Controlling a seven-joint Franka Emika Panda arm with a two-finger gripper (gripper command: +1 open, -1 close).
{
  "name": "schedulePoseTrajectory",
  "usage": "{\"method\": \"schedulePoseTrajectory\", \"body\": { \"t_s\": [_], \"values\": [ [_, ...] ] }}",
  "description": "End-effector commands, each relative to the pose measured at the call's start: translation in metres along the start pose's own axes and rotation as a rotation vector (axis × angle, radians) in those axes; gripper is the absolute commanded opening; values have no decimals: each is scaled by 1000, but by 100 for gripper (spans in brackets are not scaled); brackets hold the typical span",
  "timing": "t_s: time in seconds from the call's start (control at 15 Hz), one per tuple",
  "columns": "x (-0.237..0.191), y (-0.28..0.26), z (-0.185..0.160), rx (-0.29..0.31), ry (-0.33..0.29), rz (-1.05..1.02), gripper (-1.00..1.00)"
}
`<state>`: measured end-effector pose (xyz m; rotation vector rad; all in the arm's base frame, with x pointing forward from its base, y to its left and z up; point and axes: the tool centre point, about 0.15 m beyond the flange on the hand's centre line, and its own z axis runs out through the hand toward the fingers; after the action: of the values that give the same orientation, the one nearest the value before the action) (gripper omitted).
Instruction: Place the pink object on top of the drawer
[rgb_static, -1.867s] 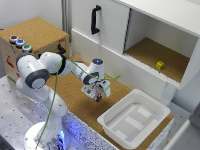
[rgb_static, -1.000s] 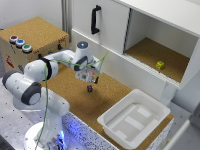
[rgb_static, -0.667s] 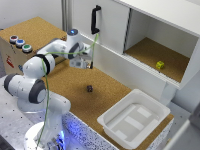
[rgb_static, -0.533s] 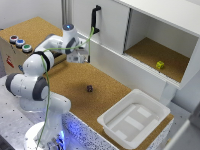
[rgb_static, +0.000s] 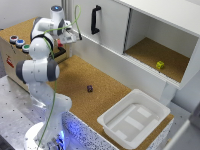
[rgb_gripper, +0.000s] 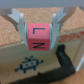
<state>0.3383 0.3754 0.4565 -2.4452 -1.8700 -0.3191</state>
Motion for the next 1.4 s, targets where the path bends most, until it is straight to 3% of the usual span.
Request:
{"method": "schedulePoseTrajectory", "body": {
  "t_s": [0.0, 0.2, 0.6, 0.67, 1.33],
  "values": [
    [71, -18, -1, 68, -180, -241, -100],
    [77, -26, 9, 68, -203, -305, -100],
    [85, -41, 23, 137, -189, -370, -100],
    [86, -42, 23, 145, -192, -364, 100],
    [84, -40, -14, 78, -156, -297, 100]
  ]
}}
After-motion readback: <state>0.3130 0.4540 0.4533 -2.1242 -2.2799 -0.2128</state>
